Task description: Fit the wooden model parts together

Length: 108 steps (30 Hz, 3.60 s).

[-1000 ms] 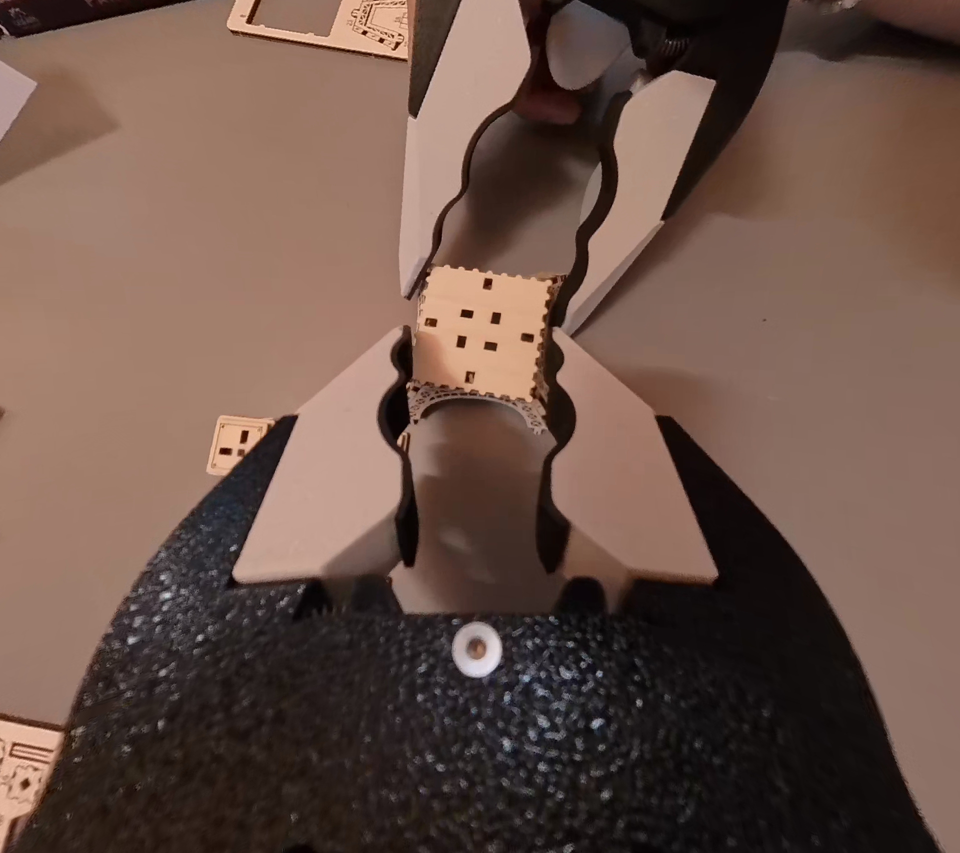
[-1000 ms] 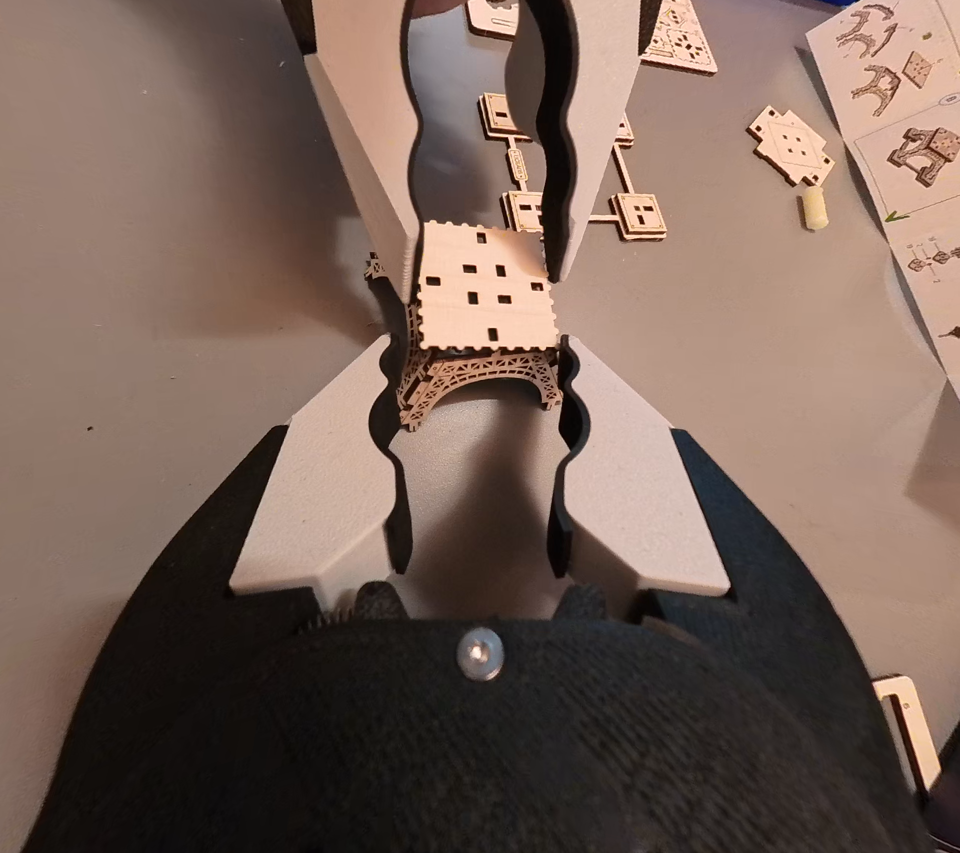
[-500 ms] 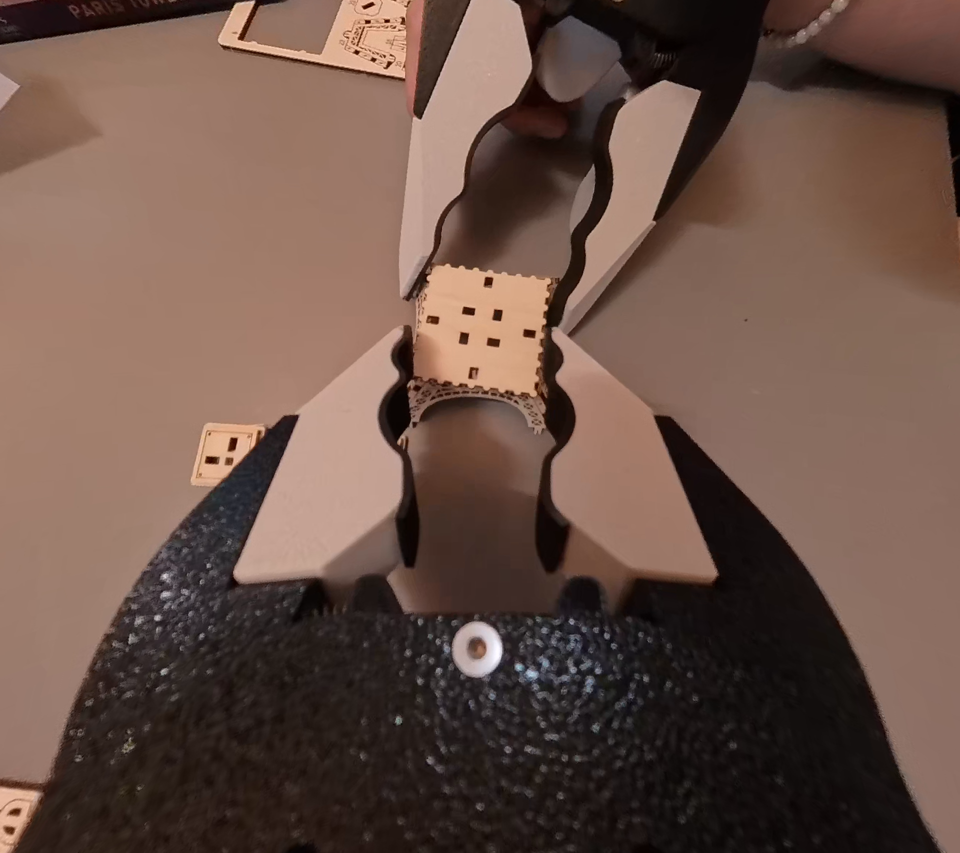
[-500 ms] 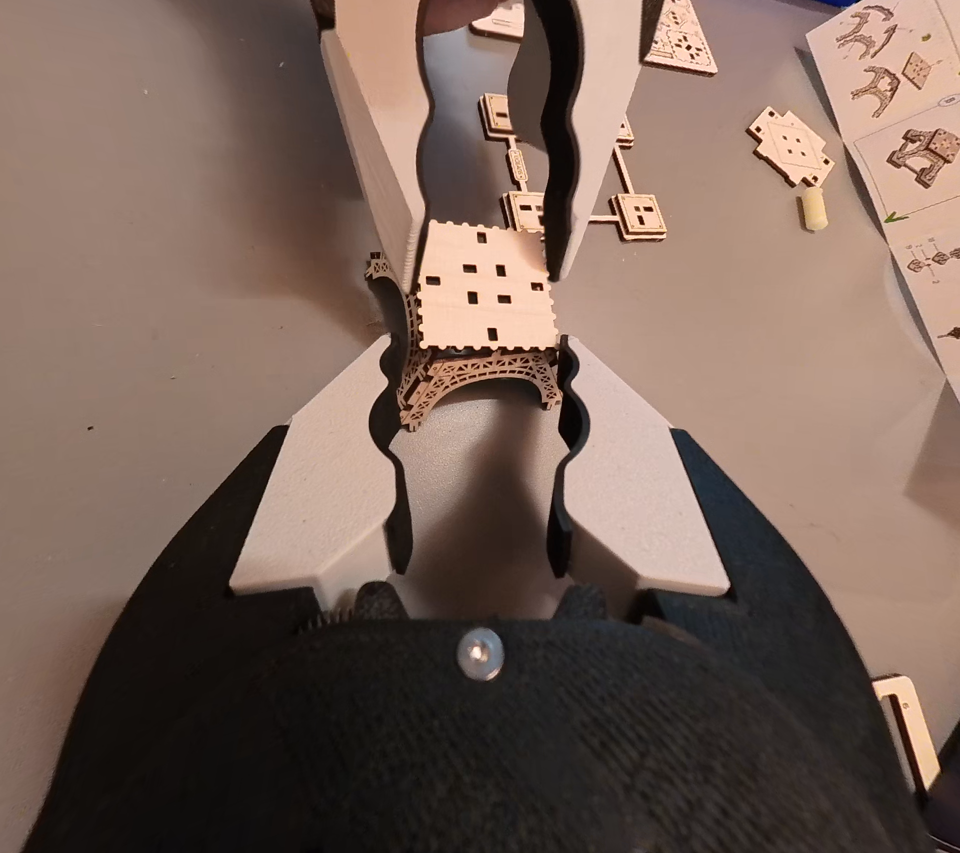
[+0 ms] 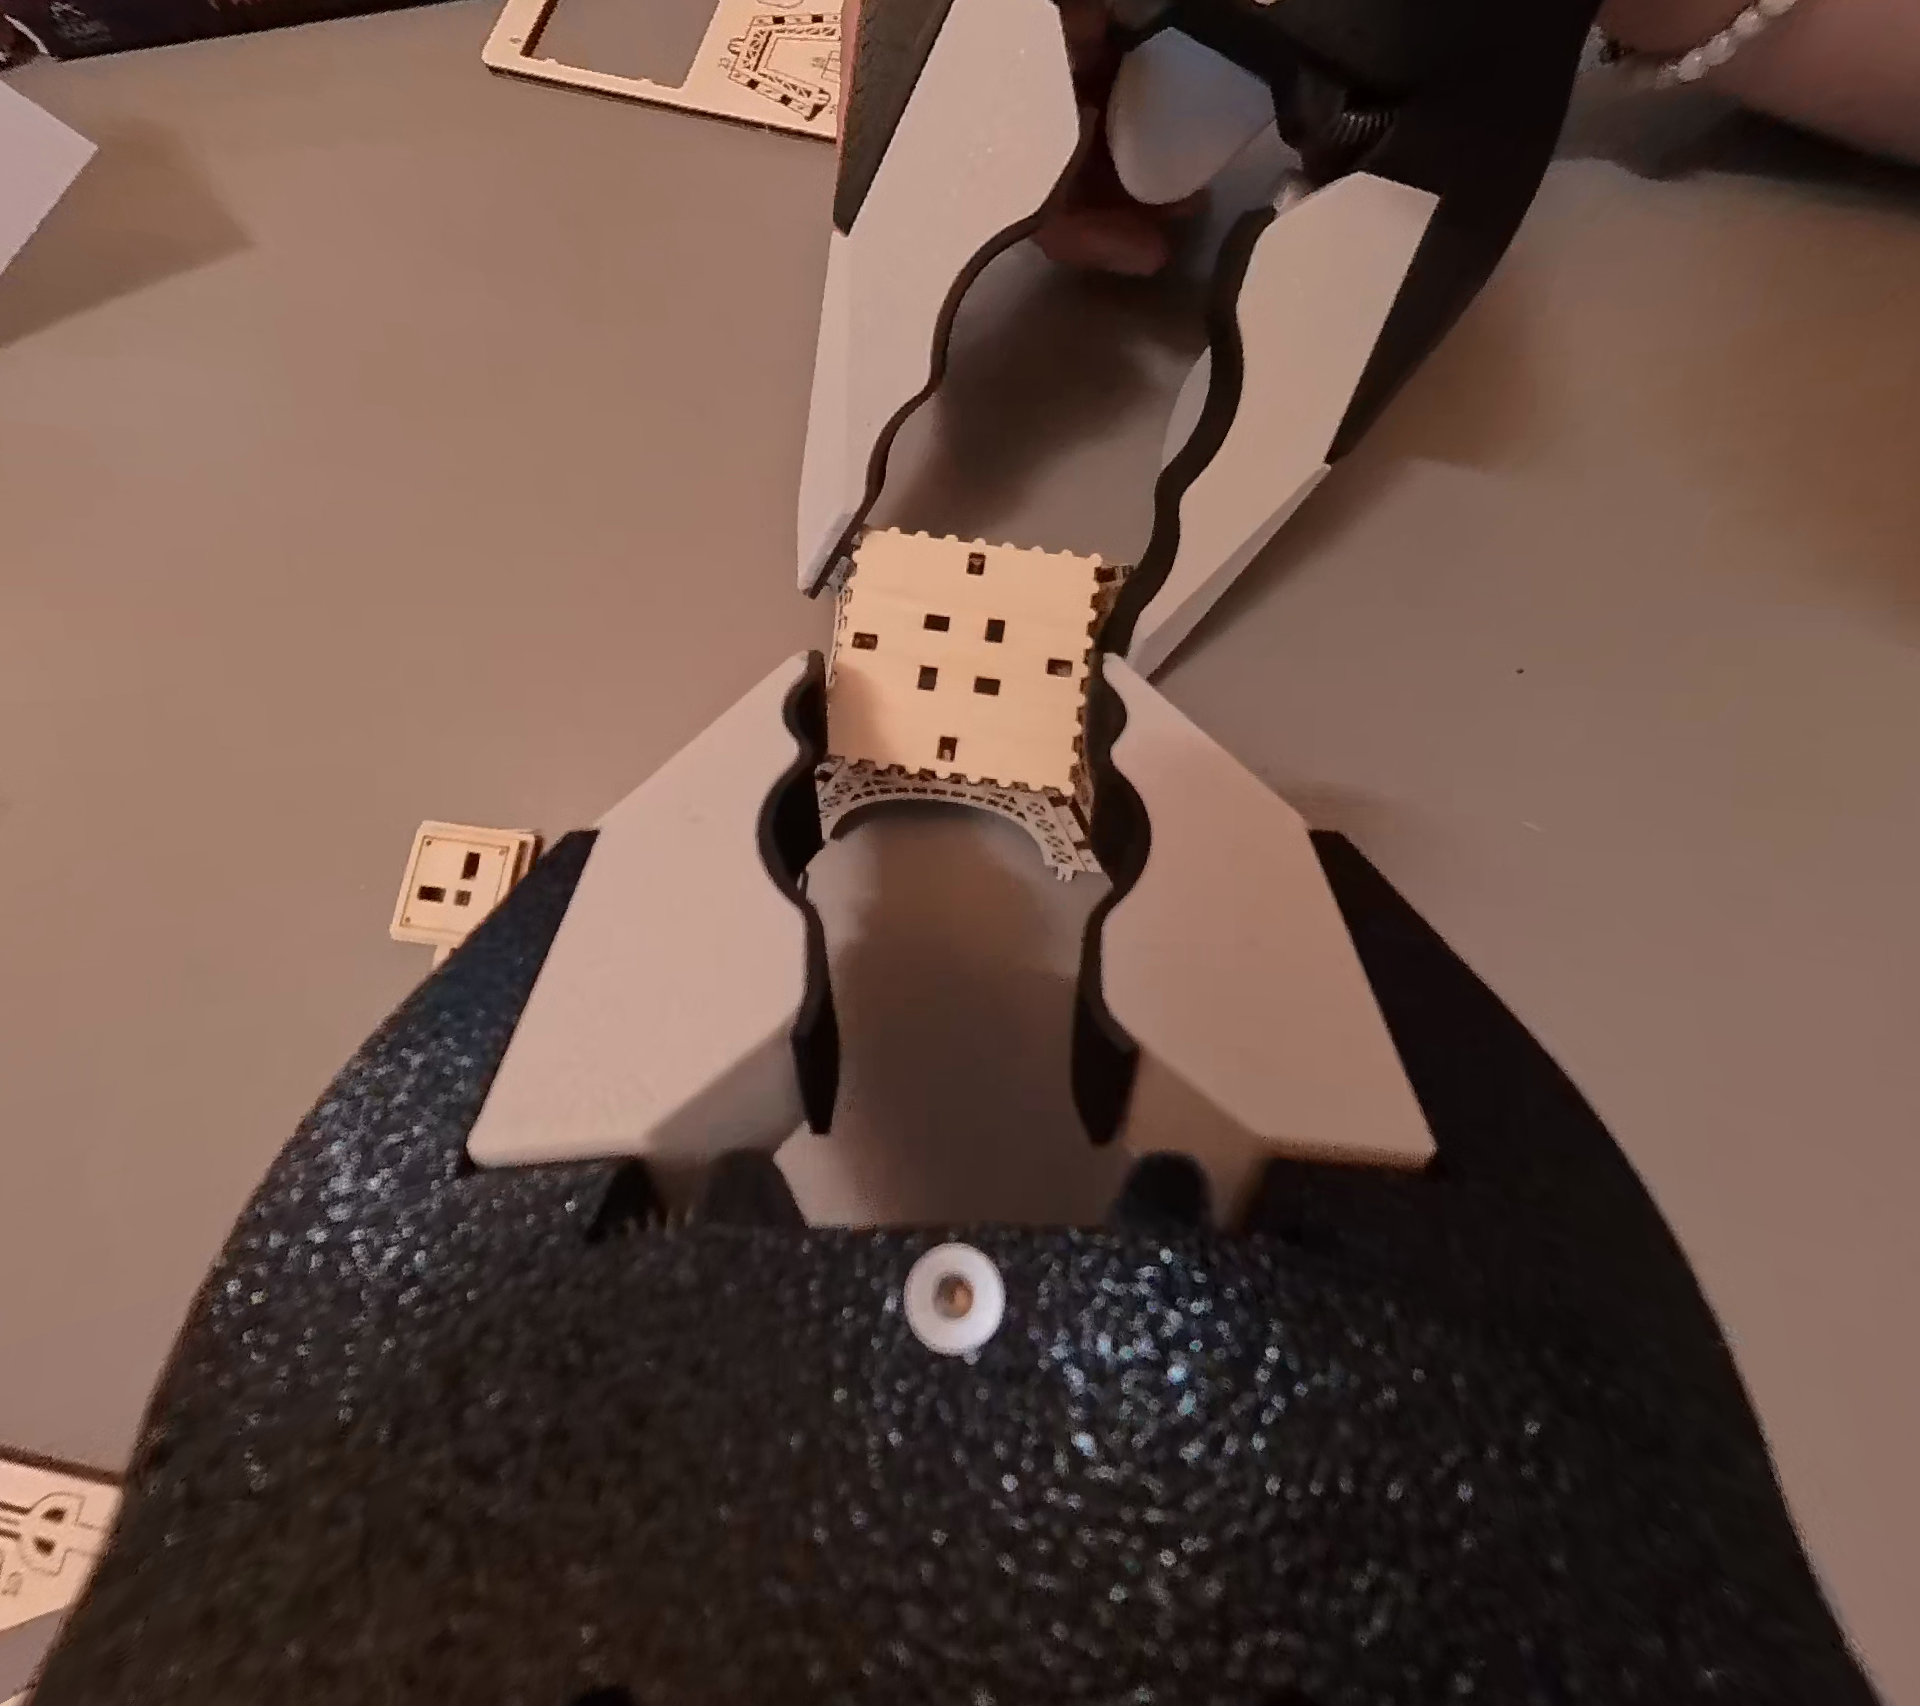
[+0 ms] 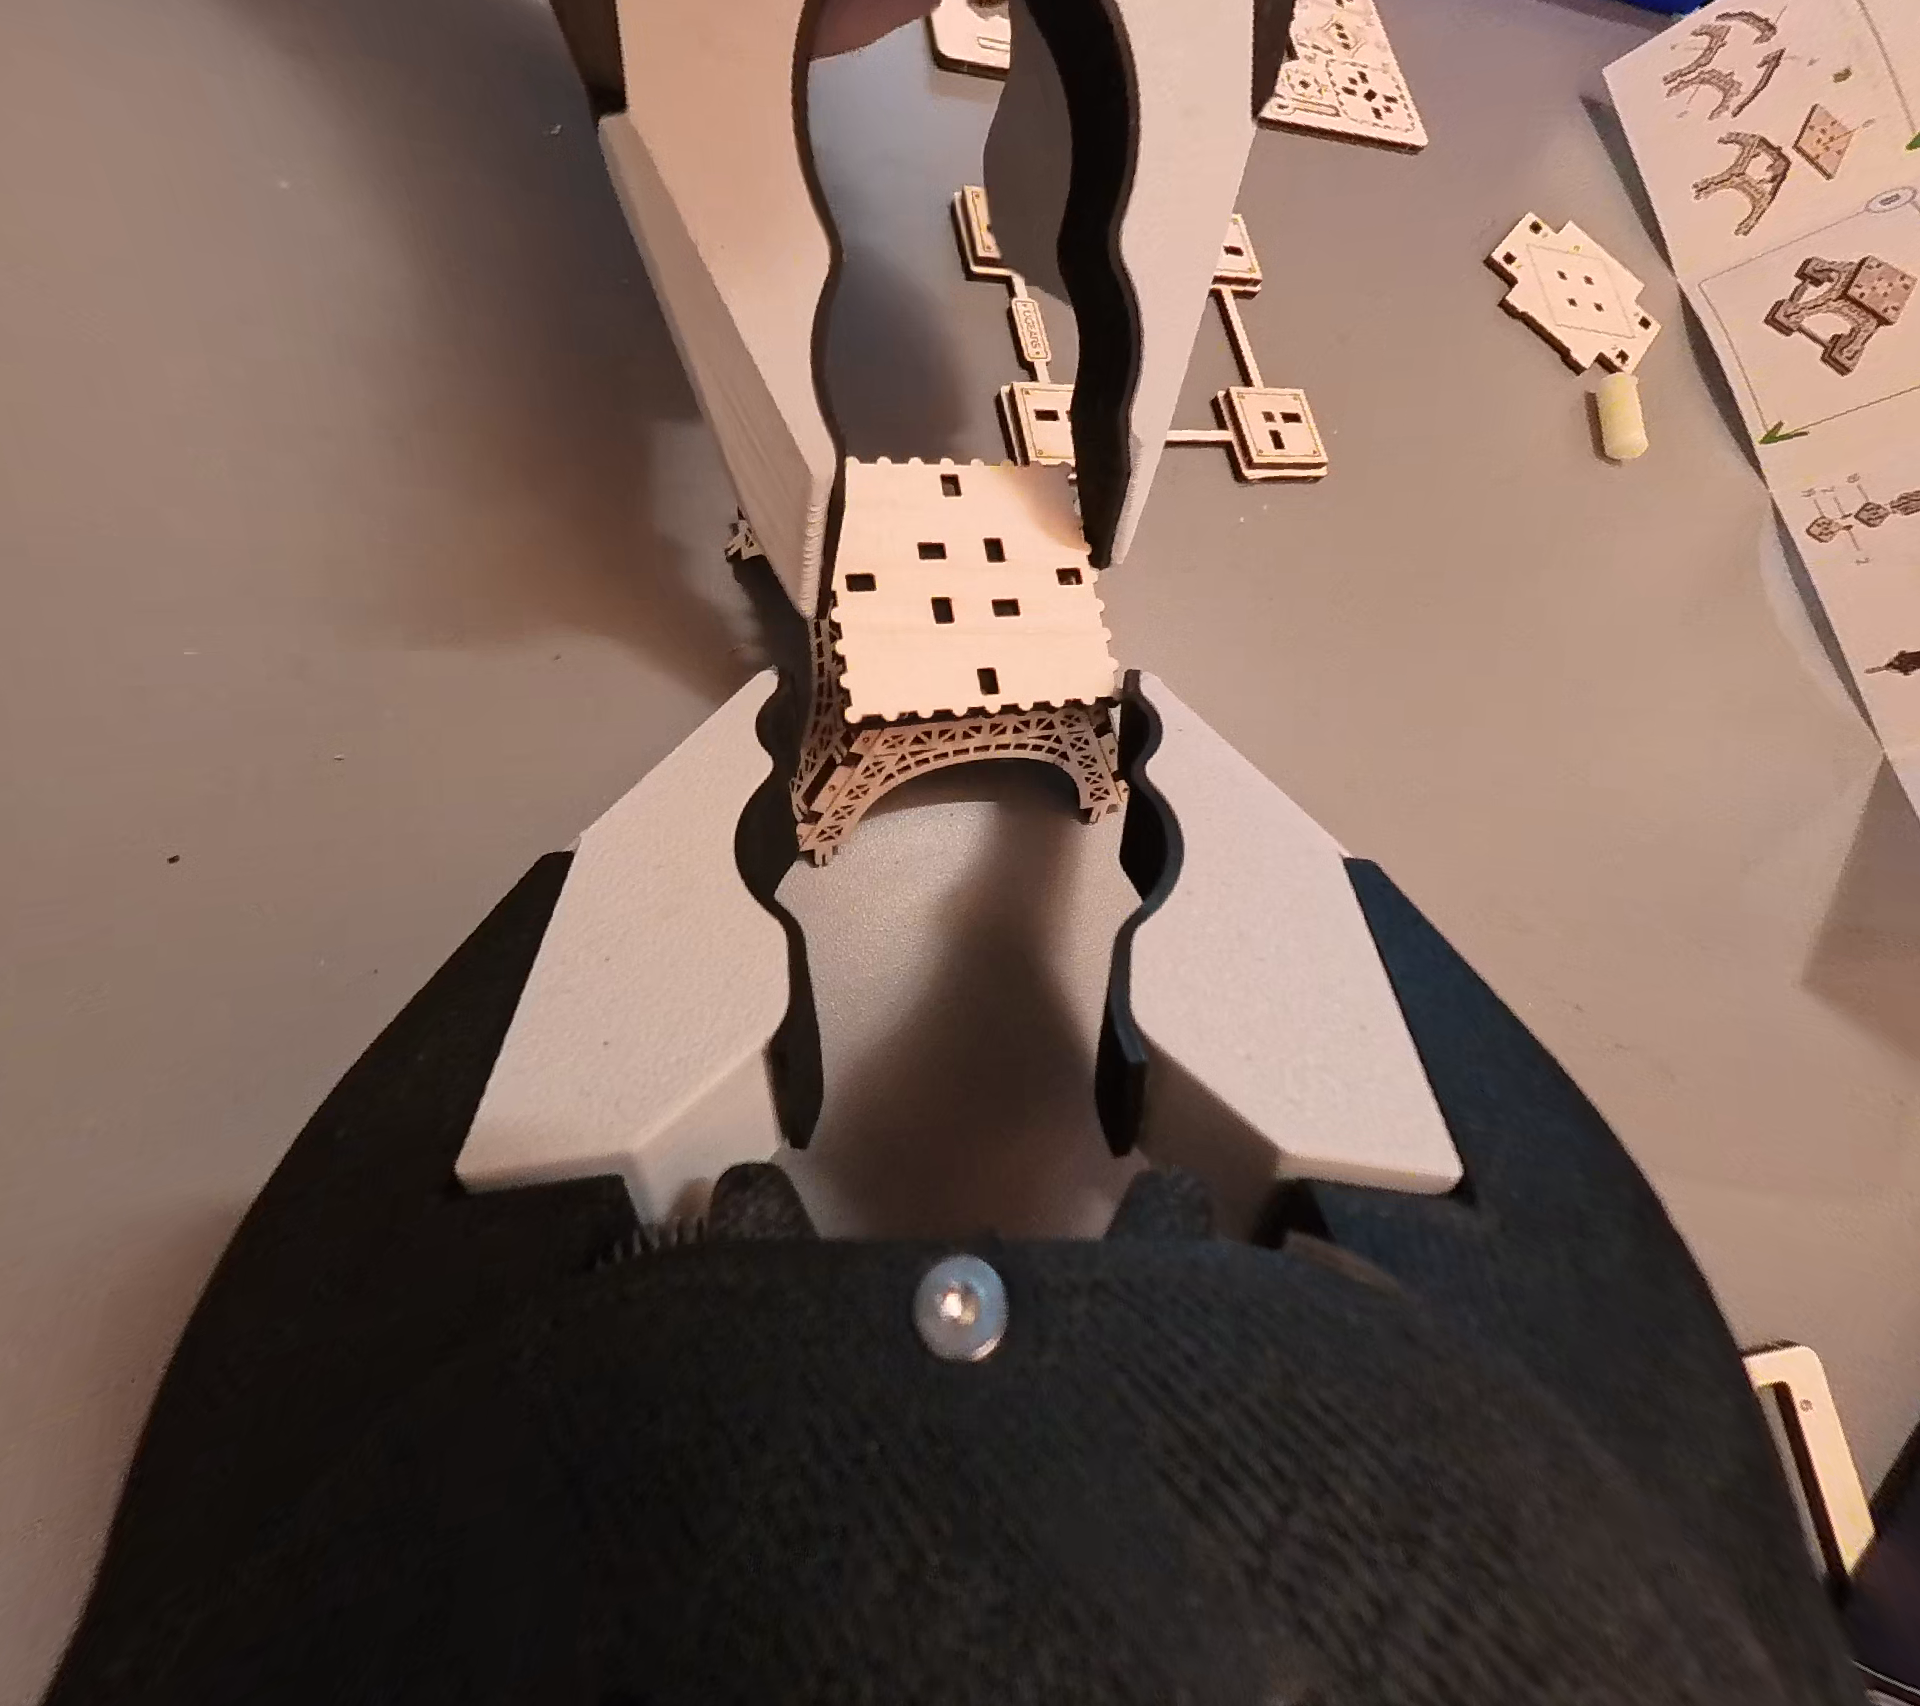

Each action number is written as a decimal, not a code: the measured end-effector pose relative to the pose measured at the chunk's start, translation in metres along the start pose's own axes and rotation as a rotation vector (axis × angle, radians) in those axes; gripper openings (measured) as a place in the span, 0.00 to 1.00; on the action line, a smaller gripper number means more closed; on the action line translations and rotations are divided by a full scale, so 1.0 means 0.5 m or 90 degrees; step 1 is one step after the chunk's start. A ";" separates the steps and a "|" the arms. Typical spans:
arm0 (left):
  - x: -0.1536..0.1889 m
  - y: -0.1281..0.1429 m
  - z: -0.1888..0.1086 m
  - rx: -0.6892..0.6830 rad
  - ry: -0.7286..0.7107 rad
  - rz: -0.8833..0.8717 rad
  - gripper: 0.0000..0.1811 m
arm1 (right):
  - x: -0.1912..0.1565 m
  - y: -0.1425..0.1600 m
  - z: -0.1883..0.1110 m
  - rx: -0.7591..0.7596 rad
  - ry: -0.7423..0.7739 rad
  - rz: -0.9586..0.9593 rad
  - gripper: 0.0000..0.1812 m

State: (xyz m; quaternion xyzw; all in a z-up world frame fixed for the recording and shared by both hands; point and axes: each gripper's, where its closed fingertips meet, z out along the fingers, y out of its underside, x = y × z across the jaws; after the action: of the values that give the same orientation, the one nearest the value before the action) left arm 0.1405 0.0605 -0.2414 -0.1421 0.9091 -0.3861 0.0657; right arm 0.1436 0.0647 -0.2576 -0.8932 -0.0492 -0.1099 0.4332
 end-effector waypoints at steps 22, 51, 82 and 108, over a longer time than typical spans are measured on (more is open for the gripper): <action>0.004 0.002 -0.017 0.022 0.022 -0.004 0.28 | 0.001 0.000 0.000 0.000 0.001 -0.001 0.33; -0.002 -0.002 -0.004 0.001 -0.034 -0.027 0.25 | 0.003 0.000 -0.001 0.000 0.010 0.001 0.34; 0.003 -0.003 -0.010 0.020 -0.009 -0.039 0.26 | -0.005 0.028 -0.036 -0.005 -0.086 0.124 0.39; 0.004 -0.002 -0.006 -0.011 -0.031 -0.042 0.25 | -0.005 0.036 -0.022 -0.031 -0.070 0.104 0.41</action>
State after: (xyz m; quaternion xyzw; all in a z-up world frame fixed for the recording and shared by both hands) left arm 0.1382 0.0616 -0.2387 -0.1816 0.9053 -0.3768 0.0738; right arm 0.1426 0.0451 -0.2654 -0.9092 0.0029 -0.0264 0.4154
